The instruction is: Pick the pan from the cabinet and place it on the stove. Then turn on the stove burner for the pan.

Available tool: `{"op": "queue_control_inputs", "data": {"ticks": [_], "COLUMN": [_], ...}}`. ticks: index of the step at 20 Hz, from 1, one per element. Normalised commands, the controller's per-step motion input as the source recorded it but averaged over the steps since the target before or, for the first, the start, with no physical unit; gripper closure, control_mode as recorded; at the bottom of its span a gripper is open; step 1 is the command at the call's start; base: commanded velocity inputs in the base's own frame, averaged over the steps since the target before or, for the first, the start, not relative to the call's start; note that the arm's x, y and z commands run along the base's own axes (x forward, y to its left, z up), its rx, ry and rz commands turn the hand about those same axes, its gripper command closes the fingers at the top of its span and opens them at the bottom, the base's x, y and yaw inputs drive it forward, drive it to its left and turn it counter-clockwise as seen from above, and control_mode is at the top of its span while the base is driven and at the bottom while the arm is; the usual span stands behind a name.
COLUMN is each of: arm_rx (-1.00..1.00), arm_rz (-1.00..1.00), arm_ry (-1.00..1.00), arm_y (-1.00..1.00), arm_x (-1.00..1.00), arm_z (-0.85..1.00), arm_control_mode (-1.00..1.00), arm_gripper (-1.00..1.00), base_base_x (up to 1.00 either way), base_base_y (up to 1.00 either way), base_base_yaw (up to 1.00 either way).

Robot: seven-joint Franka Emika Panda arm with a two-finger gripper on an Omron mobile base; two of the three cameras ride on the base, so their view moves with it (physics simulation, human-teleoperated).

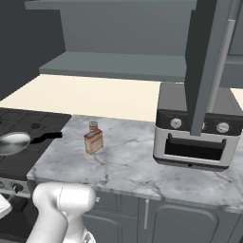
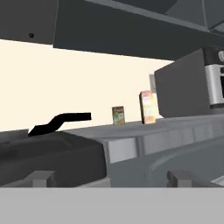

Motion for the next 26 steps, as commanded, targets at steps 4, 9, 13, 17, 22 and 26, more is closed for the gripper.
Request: {"op": "queue_control_inputs", "data": {"ticks": [4,9,13,17,22,26], "arm_rx": [0.05,0.04,0.07,0.07,0.06,0.05], "arm_rz": [0.11,0.11,0.11,0.11,0.09,0.06], "arm_ry": [-0.01,0.0,0.0,0.0,0.0,0.0], "arm_y": [0.0,0.06,0.14,0.16,0.07,0.0], "arm_x": [0.08,0.2,0.28,0.22,0.08,0.0], "arm_z": [-0.22,-0.17,-0.17,-0.21,-0.26,-0.29], "arm_control_mode": [-1.0,-1.0,-1.0,-1.0,-1.0,-1.0], "arm_gripper": [-1.0,-1.0,-1.0,-1.0,-1.0,-1.0], "base_base_x": [0.0,0.0,0.0,0.0,0.0,0.0], "base_base_y": [0.0,0.0,0.0,0.0,0.0,0.0], "base_base_yaw": [0.0,0.0,0.0,0.0,0.0,0.0]}}
